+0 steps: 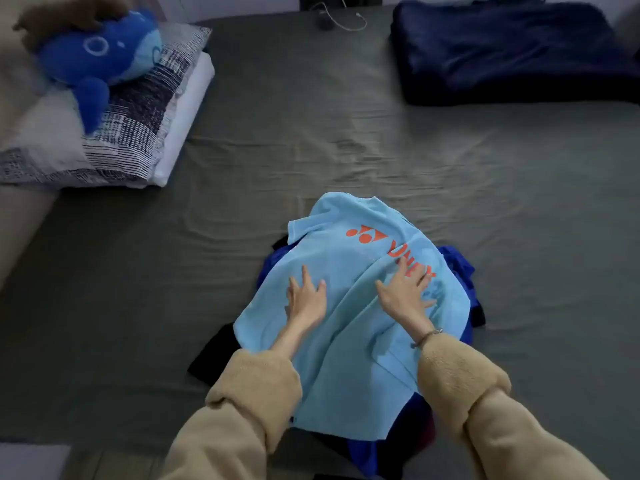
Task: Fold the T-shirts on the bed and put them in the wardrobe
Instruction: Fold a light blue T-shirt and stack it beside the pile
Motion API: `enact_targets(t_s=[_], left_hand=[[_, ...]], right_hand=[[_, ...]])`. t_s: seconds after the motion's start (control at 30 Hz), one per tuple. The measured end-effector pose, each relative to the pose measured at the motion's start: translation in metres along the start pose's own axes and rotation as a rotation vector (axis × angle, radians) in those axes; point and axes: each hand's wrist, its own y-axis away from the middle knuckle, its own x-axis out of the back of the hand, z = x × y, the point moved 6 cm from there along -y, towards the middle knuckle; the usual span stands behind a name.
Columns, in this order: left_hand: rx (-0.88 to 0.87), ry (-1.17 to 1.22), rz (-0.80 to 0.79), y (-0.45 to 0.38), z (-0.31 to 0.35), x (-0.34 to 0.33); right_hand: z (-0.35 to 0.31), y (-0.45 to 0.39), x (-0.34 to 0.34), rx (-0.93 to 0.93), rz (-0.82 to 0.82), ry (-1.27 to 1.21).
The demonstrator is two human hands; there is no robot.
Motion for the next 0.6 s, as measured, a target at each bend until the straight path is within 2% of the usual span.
enact_targets(t_s=[0.27, 0.5, 0.6], left_hand=[[0.218, 0.112, 0.078, -0.054, -0.032, -0.016], [0.292, 0.521, 0.125, -0.082, -0.037, -0.029], [0.346, 0.727, 0.067, -0.091, -0.038, -0.036]], right_hand=[[0.046, -0.042, -0.01, -0.216, 0.103, -0.148], [0.069, -0.064, -0.013, -0.231, 0.084, -0.276], [0.072, -0.069, -0.014, -0.215, 0.086, -0.329]])
